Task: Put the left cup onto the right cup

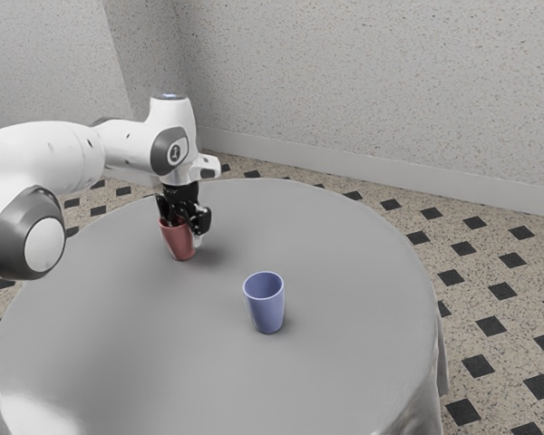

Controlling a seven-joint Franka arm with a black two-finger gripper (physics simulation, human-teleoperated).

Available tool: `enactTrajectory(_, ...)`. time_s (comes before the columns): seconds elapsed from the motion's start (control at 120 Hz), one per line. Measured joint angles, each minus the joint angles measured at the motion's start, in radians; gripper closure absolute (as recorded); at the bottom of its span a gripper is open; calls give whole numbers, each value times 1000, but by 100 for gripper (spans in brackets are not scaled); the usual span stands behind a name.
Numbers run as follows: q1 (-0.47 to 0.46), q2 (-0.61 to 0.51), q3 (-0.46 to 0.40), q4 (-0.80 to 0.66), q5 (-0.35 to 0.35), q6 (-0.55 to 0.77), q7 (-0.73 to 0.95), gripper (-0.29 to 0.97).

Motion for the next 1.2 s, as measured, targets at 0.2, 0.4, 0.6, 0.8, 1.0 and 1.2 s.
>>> enactTrajectory(0.2, 1, -4, 6, 0, 3, -2, 3, 67)
enactTrajectory(0.4, 2, -9, 8, 1, 8, -10, 6, 75)
enactTrajectory(0.6, -3, -21, 9, 6, 16, -25, 5, 77)
enactTrajectory(0.8, -33, -93, 9, 16, 32, -67, 4, 78)
enactTrajectory(1.0, -65, -137, 9, 26, 37, -95, 2, 78)
enactTrajectory(1.2, -105, -182, 6, 34, 37, -117, 0, 79)
